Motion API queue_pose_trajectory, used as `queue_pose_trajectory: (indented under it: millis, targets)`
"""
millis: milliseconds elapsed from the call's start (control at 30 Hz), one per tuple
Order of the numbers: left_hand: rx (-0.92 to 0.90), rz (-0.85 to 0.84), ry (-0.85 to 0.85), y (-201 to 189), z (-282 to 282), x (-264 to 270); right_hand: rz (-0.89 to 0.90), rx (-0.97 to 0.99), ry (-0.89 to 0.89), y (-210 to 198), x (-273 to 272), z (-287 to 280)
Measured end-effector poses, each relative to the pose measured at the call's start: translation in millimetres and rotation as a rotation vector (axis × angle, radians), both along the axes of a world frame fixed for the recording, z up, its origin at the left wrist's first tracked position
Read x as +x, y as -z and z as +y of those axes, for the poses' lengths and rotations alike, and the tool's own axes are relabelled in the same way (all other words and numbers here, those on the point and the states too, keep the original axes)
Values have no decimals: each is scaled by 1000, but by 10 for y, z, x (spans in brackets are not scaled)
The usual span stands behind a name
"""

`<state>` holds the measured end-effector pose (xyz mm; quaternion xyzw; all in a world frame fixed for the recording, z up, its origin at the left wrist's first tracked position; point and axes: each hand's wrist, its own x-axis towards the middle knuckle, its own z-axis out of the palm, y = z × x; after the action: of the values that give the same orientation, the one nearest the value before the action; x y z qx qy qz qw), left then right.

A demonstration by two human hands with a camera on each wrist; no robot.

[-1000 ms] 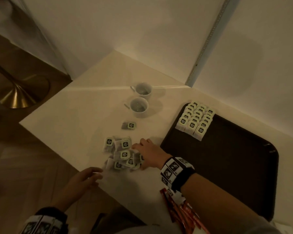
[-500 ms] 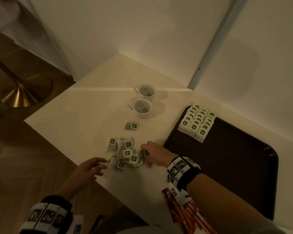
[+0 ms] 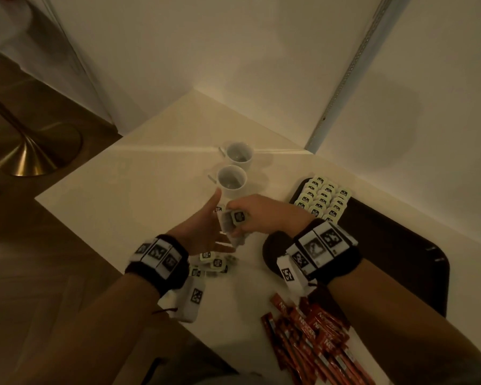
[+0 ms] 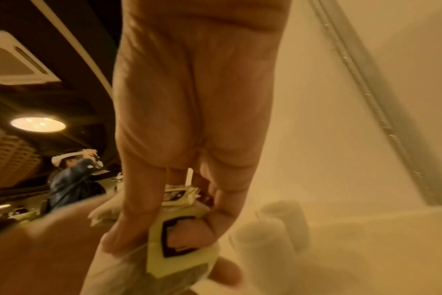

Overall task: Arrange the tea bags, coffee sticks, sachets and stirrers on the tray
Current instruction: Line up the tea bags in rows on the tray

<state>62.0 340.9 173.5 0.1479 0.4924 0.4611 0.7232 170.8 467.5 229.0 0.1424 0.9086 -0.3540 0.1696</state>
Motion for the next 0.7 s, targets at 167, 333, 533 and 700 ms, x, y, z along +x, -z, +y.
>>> queue_pose_trajectory:
  millis: [167,333,533,700]
  targets:
    - [20,-192,-28,-24,131,-55,105,13,27,-115,-162,34]
    - [84,-302,-154,70,-106,-358,343,-153,458,81,-161,182]
    - [45,-413,-389,122,-151,-549,-106,111,44,939,-356,9]
    - [-104,-398,-569,110,-43,-564,-48,321,-19,1285,-426,-82]
